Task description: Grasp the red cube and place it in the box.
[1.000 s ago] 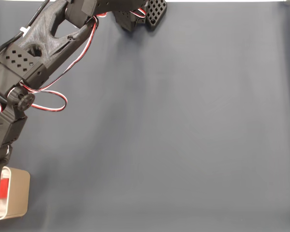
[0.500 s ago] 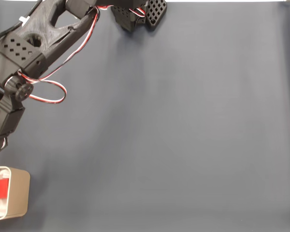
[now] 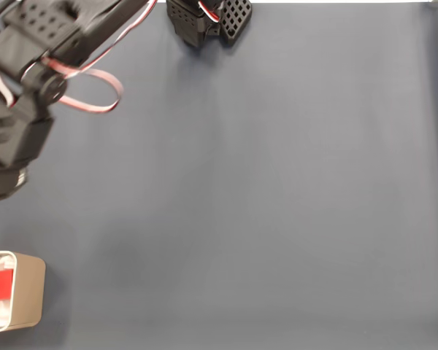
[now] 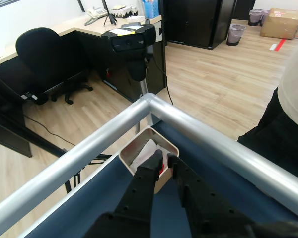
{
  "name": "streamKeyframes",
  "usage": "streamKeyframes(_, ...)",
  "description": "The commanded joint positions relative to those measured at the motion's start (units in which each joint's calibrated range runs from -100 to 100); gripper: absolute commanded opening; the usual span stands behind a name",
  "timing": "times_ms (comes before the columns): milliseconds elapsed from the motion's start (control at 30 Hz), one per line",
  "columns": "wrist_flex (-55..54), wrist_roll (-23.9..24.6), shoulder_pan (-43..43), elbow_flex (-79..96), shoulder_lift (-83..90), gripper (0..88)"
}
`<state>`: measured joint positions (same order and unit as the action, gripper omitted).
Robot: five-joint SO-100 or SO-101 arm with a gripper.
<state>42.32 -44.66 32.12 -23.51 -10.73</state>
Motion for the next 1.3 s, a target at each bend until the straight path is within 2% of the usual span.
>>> streamKeyframes(0,-0.7,-0.1,-2.7,7.6,12.3,0.0)
streamKeyframes(333,1.0,-1.2,-11.0,34.3,35.8,0.0)
streamKeyframes(900,4.7,-1.6,-30.3,71.8,70.1,0.0)
streamKeyframes(1267,5.1,-1.8,-34.1,90.5,83.8,0.0)
